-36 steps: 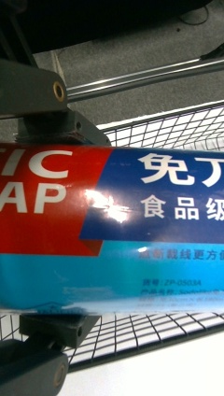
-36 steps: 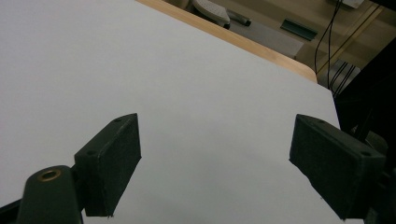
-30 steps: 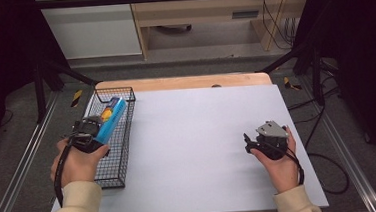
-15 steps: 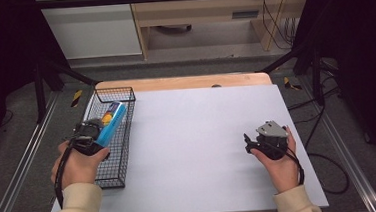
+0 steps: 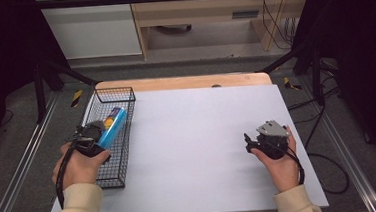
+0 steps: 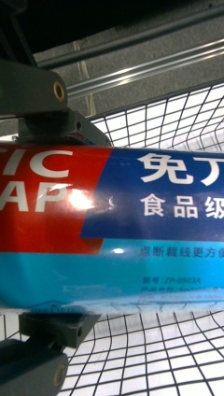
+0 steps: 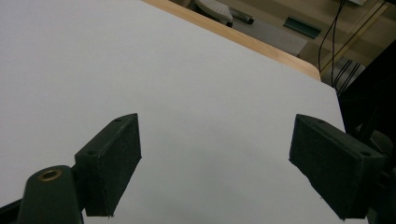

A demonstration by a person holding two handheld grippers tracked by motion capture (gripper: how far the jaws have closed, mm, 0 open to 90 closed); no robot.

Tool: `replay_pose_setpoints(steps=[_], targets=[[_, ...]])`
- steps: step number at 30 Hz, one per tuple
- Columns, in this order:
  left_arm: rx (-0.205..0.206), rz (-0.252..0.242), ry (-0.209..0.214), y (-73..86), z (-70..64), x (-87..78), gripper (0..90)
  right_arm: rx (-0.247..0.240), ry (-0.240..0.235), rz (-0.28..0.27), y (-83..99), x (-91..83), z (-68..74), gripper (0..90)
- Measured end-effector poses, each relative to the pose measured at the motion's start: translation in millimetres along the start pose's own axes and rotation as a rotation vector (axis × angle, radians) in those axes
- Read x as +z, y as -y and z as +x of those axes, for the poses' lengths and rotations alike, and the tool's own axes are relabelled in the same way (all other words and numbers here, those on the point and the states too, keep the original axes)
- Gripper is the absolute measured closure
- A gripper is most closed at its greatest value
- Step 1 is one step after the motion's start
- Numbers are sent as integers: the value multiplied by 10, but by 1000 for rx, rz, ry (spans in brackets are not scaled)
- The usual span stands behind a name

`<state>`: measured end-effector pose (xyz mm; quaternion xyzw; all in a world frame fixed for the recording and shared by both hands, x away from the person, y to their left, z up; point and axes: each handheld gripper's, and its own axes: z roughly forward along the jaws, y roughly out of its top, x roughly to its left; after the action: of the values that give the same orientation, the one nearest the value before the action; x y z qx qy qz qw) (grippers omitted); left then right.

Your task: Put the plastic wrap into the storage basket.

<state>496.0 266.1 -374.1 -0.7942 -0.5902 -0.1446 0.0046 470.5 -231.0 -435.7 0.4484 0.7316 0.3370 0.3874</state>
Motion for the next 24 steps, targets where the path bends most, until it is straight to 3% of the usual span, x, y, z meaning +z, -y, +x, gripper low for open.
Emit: replay_pose_setpoints(steps=[18,20,24], targets=[[15,53,-9,-21,-13,74,317,-18,-13,11,-1,13,24,169],[30,83,-10,-36,-11,86,317,-20,-14,11,3,15,27,169],[23,76,-13,-44,-16,94,317,-21,-16,11,2,13,28,168]])
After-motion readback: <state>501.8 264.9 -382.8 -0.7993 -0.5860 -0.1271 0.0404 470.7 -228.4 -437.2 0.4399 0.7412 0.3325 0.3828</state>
